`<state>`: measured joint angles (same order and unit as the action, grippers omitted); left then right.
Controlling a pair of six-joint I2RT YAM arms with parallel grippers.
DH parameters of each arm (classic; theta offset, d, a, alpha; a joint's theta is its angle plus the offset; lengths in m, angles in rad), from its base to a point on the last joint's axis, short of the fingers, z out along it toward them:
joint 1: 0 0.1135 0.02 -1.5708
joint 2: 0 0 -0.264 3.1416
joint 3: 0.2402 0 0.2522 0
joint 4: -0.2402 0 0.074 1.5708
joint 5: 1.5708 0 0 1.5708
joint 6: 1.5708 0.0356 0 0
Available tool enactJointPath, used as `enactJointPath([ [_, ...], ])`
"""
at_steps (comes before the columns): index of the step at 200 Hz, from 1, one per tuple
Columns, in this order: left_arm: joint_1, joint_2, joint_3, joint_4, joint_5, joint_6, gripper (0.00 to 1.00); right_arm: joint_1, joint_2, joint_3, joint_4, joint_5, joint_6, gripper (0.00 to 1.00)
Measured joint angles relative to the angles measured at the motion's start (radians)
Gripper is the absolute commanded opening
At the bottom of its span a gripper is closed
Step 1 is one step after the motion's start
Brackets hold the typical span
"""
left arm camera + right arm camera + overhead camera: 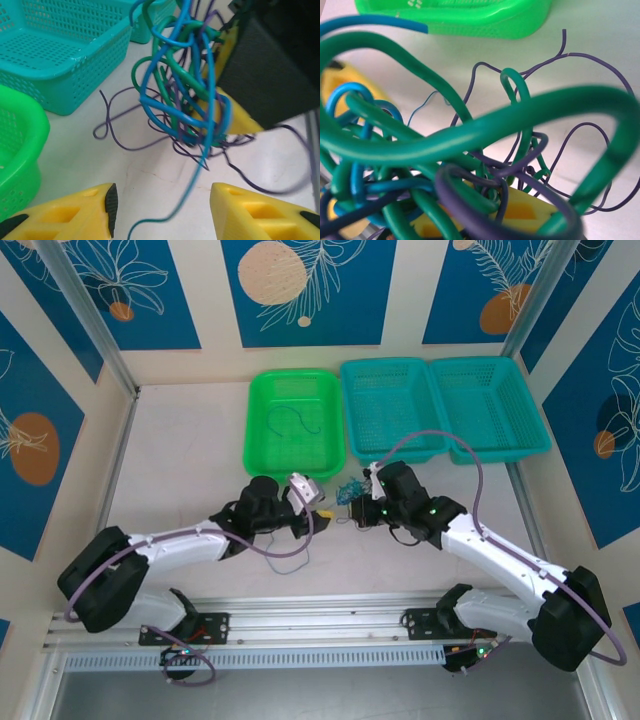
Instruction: Untangle the cables
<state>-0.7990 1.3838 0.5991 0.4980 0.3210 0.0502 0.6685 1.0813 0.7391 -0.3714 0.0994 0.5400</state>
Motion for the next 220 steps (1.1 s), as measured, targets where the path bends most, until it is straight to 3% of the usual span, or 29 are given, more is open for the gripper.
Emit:
enactJointPath([
  [33, 0.000, 0.064, 0.008, 0.054, 0.027, 0.018, 0.48, 0.024, 0.002, 0.021, -0.011, -0.004, -0.014, 0.07],
  [45, 0.000, 0.086, 0.017, 0.074, 0.040, 0.018, 0.33, 0.026, 0.002, 0.027, -0.009, -0.006, -0.014, 0.07],
  [60, -0.003, 0.100, 0.020, 0.101, 0.047, 0.010, 0.00, 0.026, 0.003, 0.030, -0.004, -0.006, -0.014, 0.09],
  [106, -0.005, 0.050, 0.016, 0.126, 0.021, -0.067, 0.00, 0.033, 0.060, 0.028, -0.004, 0.098, 0.023, 0.23],
  [125, -0.005, -0.031, 0.013, 0.111, 0.011, -0.131, 0.00, 0.024, 0.143, 0.021, 0.013, 0.155, 0.064, 0.14],
  [163, -0.013, -0.180, -0.028, -0.031, -0.069, -0.237, 0.00, 0.003, 0.328, 0.052, 0.052, 0.167, 0.149, 0.13],
  [220, -0.013, -0.374, -0.044, -0.260, -0.219, -0.308, 0.00, -0.061, 0.352, 0.055, 0.153, 0.050, 0.224, 0.04],
])
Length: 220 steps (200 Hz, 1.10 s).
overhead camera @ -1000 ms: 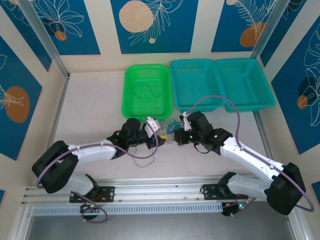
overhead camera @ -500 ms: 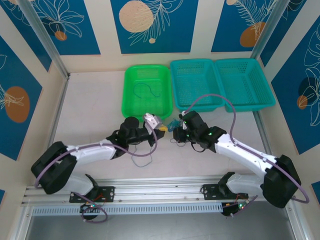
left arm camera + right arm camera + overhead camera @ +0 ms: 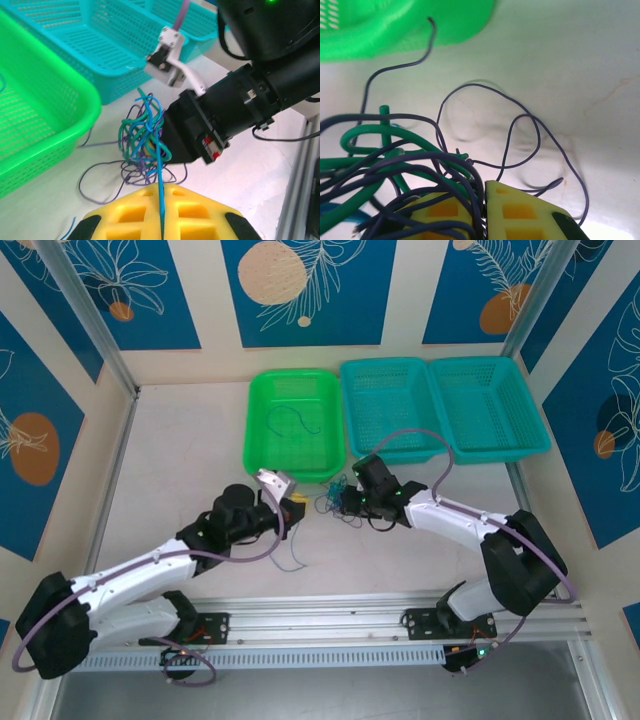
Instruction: Untangle the cables
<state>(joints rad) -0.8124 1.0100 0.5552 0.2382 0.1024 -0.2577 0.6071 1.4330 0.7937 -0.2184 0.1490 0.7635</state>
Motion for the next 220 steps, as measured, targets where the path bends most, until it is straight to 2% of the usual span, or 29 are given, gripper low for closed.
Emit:
enactJointPath([
  [50, 0.006, -0.173, -0.033, -0.138, -0.098, -0.048, 0.00, -0.081, -0.068, -0.040, 0.026, -0.181, 0.042, 0.03],
  [80, 0.023, -0.241, -0.054, -0.178, -0.103, -0.068, 0.00, -0.155, -0.153, -0.110, 0.057, -0.315, 0.062, 0.01],
  [110, 0.033, -0.277, -0.073, -0.176, -0.105, -0.102, 0.00, -0.228, -0.243, -0.173, 0.038, -0.368, 0.097, 0.00],
  [120, 0.044, -0.307, -0.075, -0.180, -0.145, -0.109, 0.00, -0.288, -0.283, -0.208, 0.015, -0.331, 0.128, 0.00],
  [134, 0.100, -0.384, -0.074, -0.175, -0.224, -0.119, 0.00, -0.475, -0.333, -0.293, -0.021, -0.226, 0.169, 0.04],
  [145, 0.132, -0.422, -0.071, -0.164, -0.256, -0.126, 0.00, -0.554, -0.371, -0.355, -0.054, -0.185, 0.175, 0.06],
  [158, 0.144, -0.418, -0.067, -0.123, -0.233, -0.127, 0.00, -0.539, -0.412, -0.396, -0.083, -0.192, 0.159, 0.06],
  [181, 0.142, -0.265, -0.069, -0.008, -0.085, -0.134, 0.00, -0.403, -0.431, -0.365, -0.120, -0.183, 0.105, 0.01],
  [184, 0.142, -0.246, -0.071, 0.008, -0.067, -0.134, 0.05, -0.383, -0.430, -0.356, -0.127, -0.177, 0.098, 0.01],
  [195, 0.135, -0.156, -0.080, 0.060, 0.006, -0.135, 0.37, -0.327, -0.428, -0.327, -0.146, -0.165, 0.072, 0.00],
  [199, 0.129, -0.122, -0.085, 0.075, 0.034, -0.129, 0.45, -0.314, -0.429, -0.319, -0.150, -0.163, 0.064, 0.00],
  [207, 0.117, -0.071, -0.093, 0.093, 0.081, -0.125, 0.53, -0.291, -0.430, -0.305, -0.157, -0.162, 0.047, 0.01],
  [220, 0.089, -0.008, -0.095, 0.106, 0.138, -0.093, 0.59, -0.255, -0.436, -0.293, -0.158, -0.163, 0.020, 0.02],
])
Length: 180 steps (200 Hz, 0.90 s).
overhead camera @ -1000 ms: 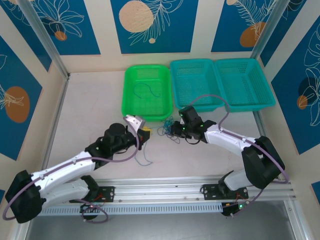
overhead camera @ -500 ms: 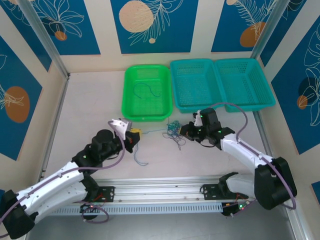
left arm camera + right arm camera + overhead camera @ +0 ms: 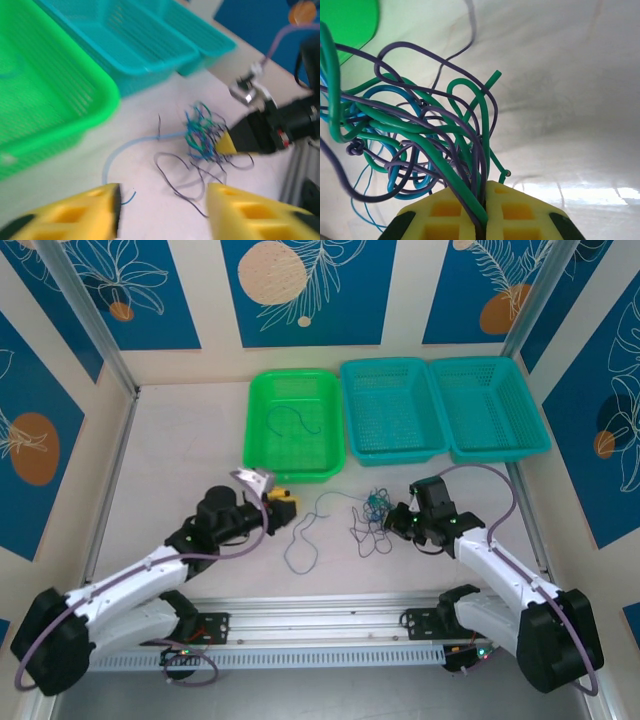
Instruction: Untangle the cables
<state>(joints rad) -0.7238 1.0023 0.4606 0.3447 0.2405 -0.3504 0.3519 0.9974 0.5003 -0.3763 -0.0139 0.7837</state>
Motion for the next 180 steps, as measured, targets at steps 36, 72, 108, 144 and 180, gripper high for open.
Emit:
enactJointPath([
  [36, -0.085, 0.120, 0.058, 0.000, 0.074, 0.169, 0.83, 0.112, -0.028, 0.034, -0.013, -0.001, -0.062, 0.03],
  [72, -0.113, 0.235, 0.117, 0.019, 0.060, 0.410, 0.92, 0.190, -0.028, 0.086, -0.011, -0.014, -0.118, 0.03],
  [108, -0.116, 0.339, 0.141, 0.035, -0.002, 0.603, 0.80, 0.266, -0.028, 0.111, -0.011, -0.019, -0.158, 0.03],
  [144, -0.117, 0.410, 0.151, 0.053, -0.051, 0.669, 0.00, 0.301, -0.028, 0.115, -0.014, -0.010, -0.164, 0.11],
  [180, -0.119, 0.426, 0.153, 0.095, -0.072, 0.648, 0.00, 0.339, -0.009, 0.108, -0.019, 0.040, -0.150, 0.29],
])
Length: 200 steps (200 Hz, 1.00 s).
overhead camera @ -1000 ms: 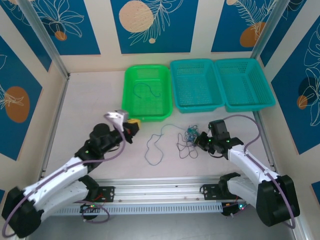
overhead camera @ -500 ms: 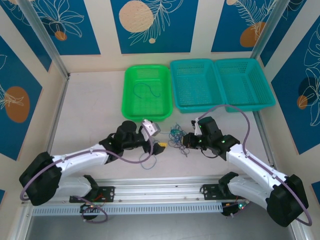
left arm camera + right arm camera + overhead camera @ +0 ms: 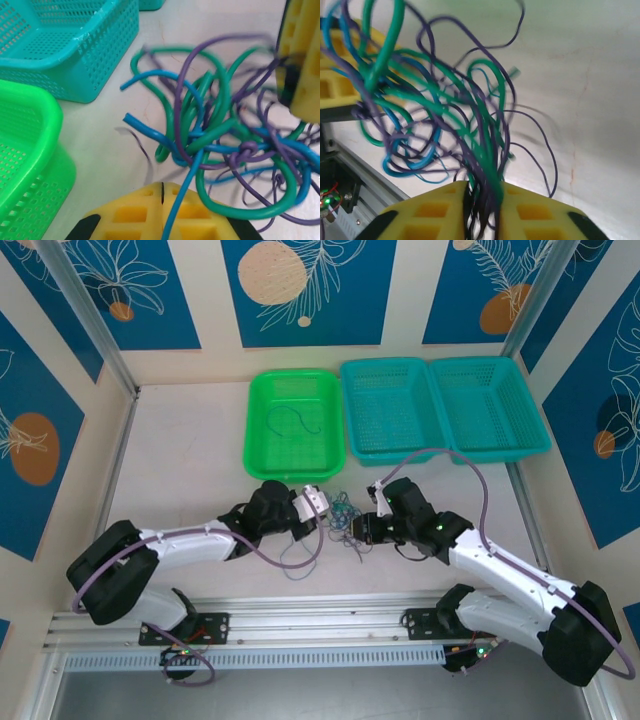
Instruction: Untangle the cables
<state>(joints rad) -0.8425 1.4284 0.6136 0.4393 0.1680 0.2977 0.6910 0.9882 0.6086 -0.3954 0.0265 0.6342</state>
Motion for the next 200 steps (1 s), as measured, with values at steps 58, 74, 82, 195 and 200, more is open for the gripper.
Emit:
enactJointPath([
  [58, -0.006, 0.018, 0.000, 0.018, -0.005, 0.000, 0.00, 0.019, -0.058, 0.085, -0.206, 0.074, -0.028, 0.70],
  [74, -0.009, 0.018, 0.000, 0.017, -0.005, 0.000, 0.00, -0.002, -0.099, 0.146, -0.211, 0.059, -0.030, 0.70],
  [82, -0.010, 0.018, 0.000, 0.017, -0.005, 0.000, 0.00, -0.020, -0.103, 0.180, -0.207, 0.048, -0.030, 0.70],
  [195, -0.031, 0.022, 0.002, 0.016, -0.013, 0.013, 0.00, -0.200, 0.282, 0.242, 0.041, -0.317, 0.093, 0.46],
  [200, -0.031, 0.023, 0.003, 0.016, -0.017, 0.013, 0.00, -0.200, 0.293, 0.239, 0.051, -0.332, 0.106, 0.45],
])
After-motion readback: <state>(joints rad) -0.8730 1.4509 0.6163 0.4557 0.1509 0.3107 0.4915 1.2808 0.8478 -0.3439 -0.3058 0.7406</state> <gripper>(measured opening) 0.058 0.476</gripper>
